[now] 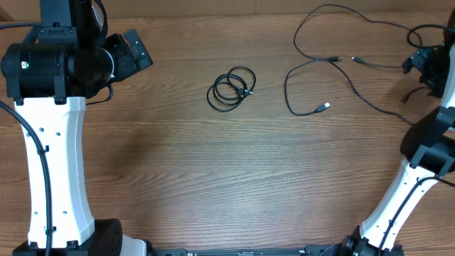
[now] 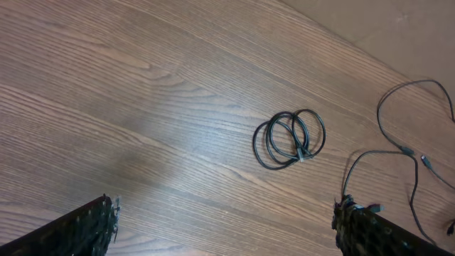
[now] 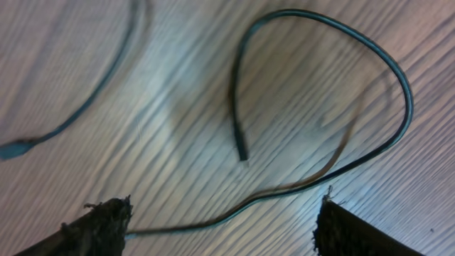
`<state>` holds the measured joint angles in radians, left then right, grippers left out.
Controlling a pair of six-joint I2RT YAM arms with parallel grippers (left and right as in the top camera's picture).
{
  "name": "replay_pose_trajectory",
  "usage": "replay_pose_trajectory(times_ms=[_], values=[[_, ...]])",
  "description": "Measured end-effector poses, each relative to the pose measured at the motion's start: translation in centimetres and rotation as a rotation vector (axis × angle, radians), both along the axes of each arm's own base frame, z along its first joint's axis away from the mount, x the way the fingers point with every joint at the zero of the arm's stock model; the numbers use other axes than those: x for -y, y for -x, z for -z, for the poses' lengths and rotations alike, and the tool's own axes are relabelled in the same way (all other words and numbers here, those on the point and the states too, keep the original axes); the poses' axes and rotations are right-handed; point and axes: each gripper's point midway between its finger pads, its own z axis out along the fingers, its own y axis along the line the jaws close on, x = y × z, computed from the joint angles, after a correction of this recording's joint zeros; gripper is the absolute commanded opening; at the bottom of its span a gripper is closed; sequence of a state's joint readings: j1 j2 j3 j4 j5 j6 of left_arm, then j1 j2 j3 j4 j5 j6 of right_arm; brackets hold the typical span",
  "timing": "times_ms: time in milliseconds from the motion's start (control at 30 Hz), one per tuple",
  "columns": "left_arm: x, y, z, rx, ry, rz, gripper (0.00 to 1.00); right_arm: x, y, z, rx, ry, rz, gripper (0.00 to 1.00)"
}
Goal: Untangle cables
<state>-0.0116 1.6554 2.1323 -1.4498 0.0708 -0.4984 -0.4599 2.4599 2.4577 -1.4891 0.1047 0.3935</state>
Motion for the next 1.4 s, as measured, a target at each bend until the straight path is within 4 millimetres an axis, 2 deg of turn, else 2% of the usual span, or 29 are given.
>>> replay_pose_trajectory(times_ms=[100,200,467,700,867,1167,1400], values=[[0.0,0.0,0.0,0.000,0.000,0.000,1.00,1.0,0.6,1.3,-0.020,-0.010,0.024,0.60],[0.0,0.0,0.0,0.000,0.000,0.000,0.99,1.8,0.8,2.3,-0.025,-0.020,0.049,0.51],[0.0,0.0,0.0,0.000,0.000,0.000,1.00,1.9,-0.2,4.4,-0.004,-0.055,0.047,0.45],[0.0,0.0,0.0,0.000,0.000,0.000,1.00,2.1,-1.5,5.8,0.025,-0.050,0.039,0.43],[0.0,0.0,0.0,0.000,0.000,0.000,0.99,2.5,-1.4,6.6,0.011,-0.037,0.055,0.31],[0.0,-0.1,0.0,0.003,0.000,0.000,1.00,3.3,-2.2,6.8,0.041,-0.006,0.064,0.32],[0.0,-0.1,-0.1,0.004,0.000,0.000,0.99,2.7,-1.1,9.0,-0.006,-0.028,0.066,0.29]])
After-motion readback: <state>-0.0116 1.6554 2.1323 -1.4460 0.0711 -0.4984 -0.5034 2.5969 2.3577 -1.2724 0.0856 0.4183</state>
